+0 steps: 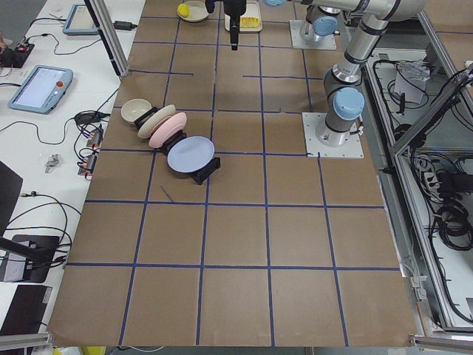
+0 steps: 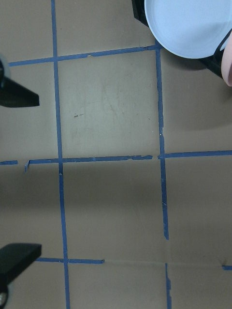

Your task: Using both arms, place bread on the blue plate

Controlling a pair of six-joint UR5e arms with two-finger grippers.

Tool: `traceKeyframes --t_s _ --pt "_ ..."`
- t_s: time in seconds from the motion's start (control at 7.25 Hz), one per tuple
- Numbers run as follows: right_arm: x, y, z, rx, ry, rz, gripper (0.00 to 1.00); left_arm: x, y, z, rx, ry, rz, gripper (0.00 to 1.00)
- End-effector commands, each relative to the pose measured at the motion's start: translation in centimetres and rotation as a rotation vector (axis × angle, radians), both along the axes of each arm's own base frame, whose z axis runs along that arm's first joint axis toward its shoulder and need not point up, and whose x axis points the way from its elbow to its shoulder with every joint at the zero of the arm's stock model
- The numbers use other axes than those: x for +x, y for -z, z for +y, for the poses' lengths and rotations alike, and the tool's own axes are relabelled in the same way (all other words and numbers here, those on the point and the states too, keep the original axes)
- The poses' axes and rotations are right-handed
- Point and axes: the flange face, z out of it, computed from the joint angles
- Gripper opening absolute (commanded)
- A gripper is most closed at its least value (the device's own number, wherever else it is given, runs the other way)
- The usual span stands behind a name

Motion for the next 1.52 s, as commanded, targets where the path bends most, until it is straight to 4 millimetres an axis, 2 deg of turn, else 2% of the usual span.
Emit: traceKeyframes --t_s 0.0,0.14,0.28,0.41,0.55,0.69,0.83,0.97,1.1,1.24,1.38 --pt "0.0 -0.1 -0.4 -0.006 0.053 0.000 1.00 0.3 0.2 0.0 0.003 0.005 -0.002 1.00" --pt "0.0 0.6 -0.3 0.006 0.055 -0.001 0.99 2.3 0.5 -1.1 0.011 -0.037 0.000 1.00" --pt "-0.1 0.9 -0.4 0.003 0.047 -0.003 0.96 6.3 1.1 -2.2 0.026 -0.097 0.007 1.00" --pt "-1.1 4.3 -1.8 0.003 0.029 0.000 0.93 11.3 2.0 -3.5 0.039 -0.092 0.015 1.00" --pt "-4.6 9.0 -2.8 -0.044 -0.053 0.042 0.92 16.5 3.7 -4.8 0.066 -0.121 0.026 1.00" --pt "-10.1 14.3 -1.9 -0.040 -0.043 0.039 0.92 21.1 5.0 -5.8 0.082 -0.147 0.039 1.00" --pt "-15.4 18.9 -0.3 -0.063 -0.023 0.012 0.92 24.5 6.2 -6.9 0.096 -0.106 0.053 1.00" --pt "-18.1 22.3 0.6 -0.090 -0.024 -0.068 0.92 29.1 8.1 -8.2 0.105 -0.097 0.069 1.00" --pt "-19.3 26.0 0.0 -0.061 -0.010 -0.086 0.92 34.3 10.5 -9.5 0.128 -0.102 0.094 1.00" --pt "-19.6 27.9 -0.3 -0.029 -0.002 -0.107 0.92 37.2 13.1 -11.2 0.151 -0.078 0.118 1.00" --pt "-19.7 28.2 0.0 -0.019 -0.002 -0.107 0.92 39.5 16.7 -14.1 0.132 -0.019 0.118 1.00"
